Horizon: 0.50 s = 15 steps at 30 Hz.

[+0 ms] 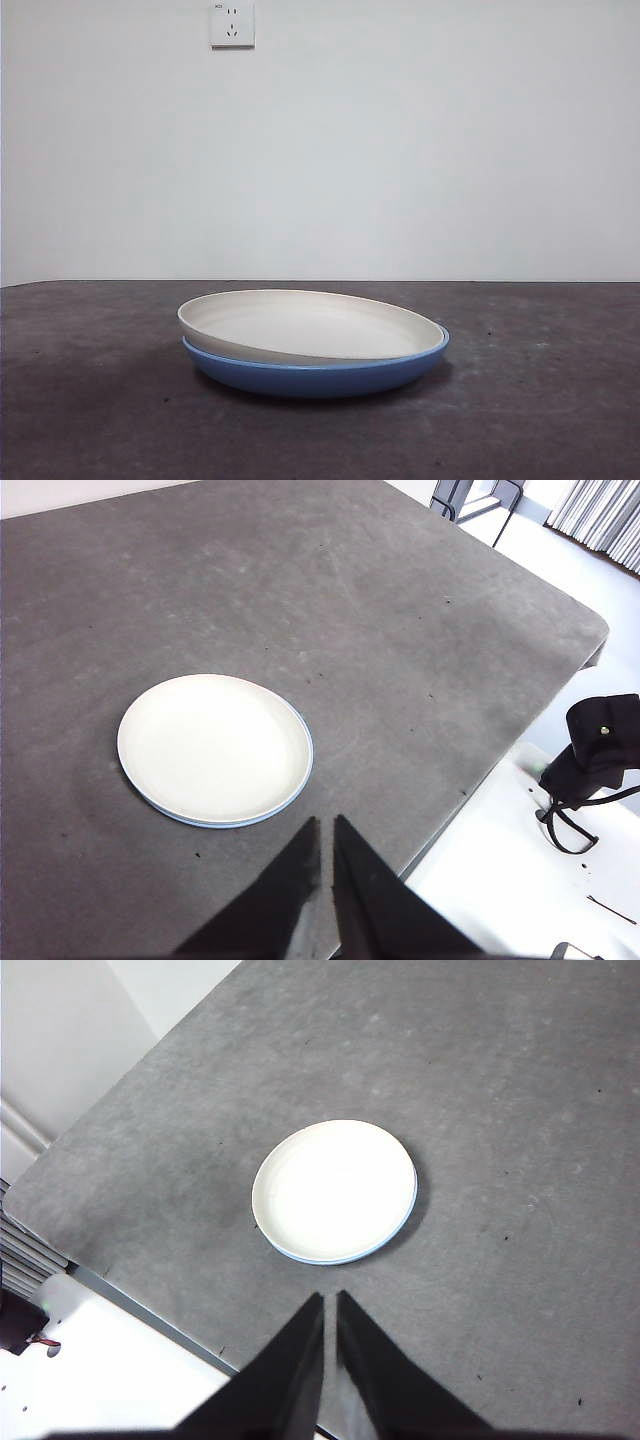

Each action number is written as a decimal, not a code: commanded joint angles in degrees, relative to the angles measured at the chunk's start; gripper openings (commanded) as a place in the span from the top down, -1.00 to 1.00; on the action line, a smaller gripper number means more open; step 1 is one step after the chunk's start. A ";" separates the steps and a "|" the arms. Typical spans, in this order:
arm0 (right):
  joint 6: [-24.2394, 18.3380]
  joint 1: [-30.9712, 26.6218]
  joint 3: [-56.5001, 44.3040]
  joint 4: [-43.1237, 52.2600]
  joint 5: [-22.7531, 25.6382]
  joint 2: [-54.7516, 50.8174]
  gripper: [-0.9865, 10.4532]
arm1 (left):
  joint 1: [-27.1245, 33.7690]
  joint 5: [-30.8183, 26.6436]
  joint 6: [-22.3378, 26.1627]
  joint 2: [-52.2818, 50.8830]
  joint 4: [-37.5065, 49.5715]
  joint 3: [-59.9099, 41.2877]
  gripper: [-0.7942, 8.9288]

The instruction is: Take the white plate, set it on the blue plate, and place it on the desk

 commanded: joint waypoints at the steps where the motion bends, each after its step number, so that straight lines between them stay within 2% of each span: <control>1: -0.46 0.35 0.92 -4.09 0.02 0.28 0.80 | -0.37 -0.20 1.05 0.20 0.72 0.63 0.79; 9: -0.46 0.35 0.92 -4.09 0.02 0.28 0.80 | 0.17 -0.28 1.07 0.20 0.79 0.50 0.79; 12: -0.46 0.35 0.92 -4.09 0.02 0.28 0.80 | 3.58 0.28 1.05 0.20 0.83 -0.46 0.79; 15: -0.46 0.35 0.92 -4.09 0.02 0.28 0.80 | 10.14 1.68 1.05 -0.11 0.92 -3.48 0.79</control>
